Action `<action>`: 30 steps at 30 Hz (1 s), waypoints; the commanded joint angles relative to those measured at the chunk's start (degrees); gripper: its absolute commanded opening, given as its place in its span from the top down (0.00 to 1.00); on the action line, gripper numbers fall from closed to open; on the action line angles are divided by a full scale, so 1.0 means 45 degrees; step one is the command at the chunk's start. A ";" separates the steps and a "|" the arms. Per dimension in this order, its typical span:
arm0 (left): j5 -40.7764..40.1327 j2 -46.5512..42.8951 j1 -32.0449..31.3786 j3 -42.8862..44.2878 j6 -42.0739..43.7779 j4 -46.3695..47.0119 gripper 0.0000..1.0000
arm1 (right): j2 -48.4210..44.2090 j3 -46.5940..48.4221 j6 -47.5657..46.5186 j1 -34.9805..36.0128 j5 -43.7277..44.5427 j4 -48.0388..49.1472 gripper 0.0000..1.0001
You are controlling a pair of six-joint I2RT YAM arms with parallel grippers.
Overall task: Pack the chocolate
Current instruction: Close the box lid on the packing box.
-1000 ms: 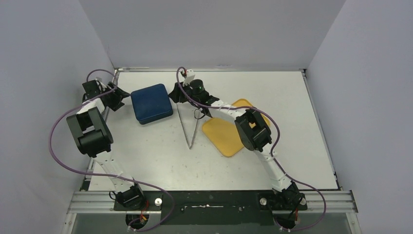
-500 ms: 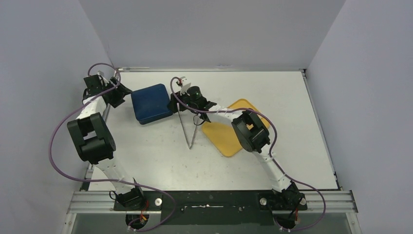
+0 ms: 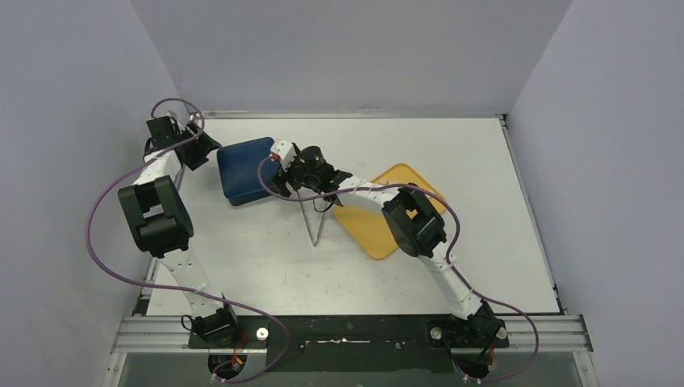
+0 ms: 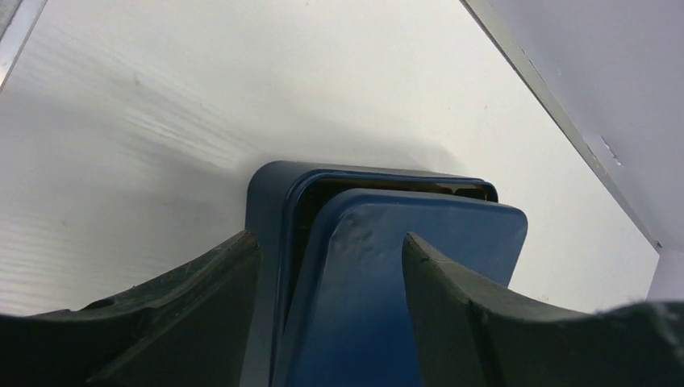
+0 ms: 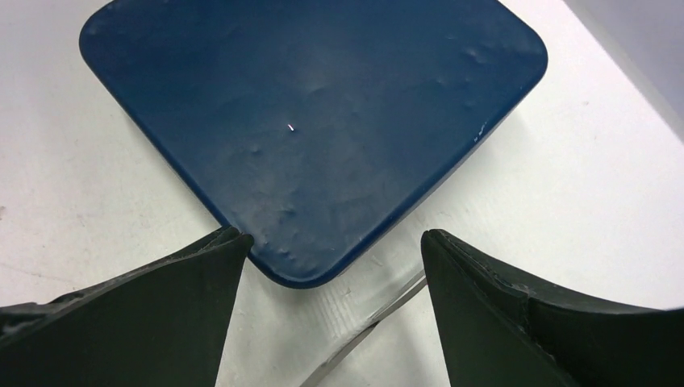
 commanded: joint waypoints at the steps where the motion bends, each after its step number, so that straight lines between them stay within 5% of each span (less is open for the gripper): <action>1: -0.0662 0.0357 -0.0277 0.1422 0.0384 0.0206 0.39 | -0.0264 0.0530 -0.1970 0.0281 0.0727 -0.1312 0.19; 19: -0.0886 0.1398 -0.0257 0.3136 0.0496 -0.0289 0.38 | -0.0877 0.0615 -0.2419 0.0335 0.0248 -0.1972 0.14; 30: -0.0232 0.1877 -0.0268 0.3104 0.0533 -0.0226 0.38 | 0.0358 0.2043 -0.2040 0.0288 0.0384 -0.1947 0.28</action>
